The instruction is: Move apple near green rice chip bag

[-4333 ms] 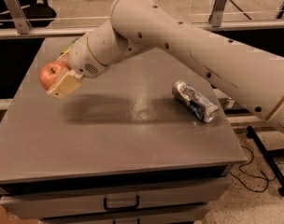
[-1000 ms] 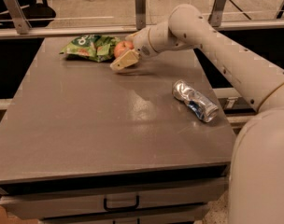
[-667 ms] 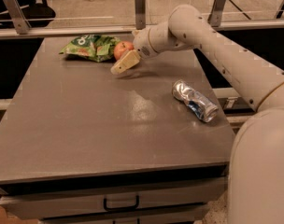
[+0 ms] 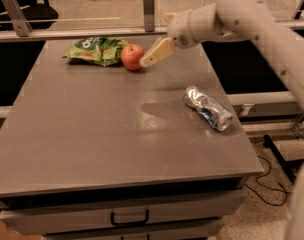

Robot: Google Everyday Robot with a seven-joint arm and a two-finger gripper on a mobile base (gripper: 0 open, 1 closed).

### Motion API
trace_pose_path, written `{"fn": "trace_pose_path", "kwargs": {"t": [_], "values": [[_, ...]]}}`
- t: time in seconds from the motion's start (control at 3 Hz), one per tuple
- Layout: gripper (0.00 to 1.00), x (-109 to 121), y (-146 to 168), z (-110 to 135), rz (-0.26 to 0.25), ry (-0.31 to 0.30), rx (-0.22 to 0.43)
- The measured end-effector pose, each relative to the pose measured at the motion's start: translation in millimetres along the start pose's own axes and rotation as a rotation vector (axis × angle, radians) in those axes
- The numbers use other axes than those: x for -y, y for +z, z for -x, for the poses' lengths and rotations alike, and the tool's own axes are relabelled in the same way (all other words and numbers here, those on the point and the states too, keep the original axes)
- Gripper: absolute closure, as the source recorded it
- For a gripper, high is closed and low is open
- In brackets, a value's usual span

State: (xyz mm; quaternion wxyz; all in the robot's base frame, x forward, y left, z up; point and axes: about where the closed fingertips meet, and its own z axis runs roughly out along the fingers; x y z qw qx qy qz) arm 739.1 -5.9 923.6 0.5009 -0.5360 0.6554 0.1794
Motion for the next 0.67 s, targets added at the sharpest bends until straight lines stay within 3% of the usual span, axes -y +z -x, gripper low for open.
{"fn": "trace_pose_path", "kwargs": {"t": [0.33, 0.67], "values": [[0.0, 13, -89, 26, -0.084, -0.088, 0.036], [0.0, 16, -100, 21, -0.098, -0.093, 0.031]]}}
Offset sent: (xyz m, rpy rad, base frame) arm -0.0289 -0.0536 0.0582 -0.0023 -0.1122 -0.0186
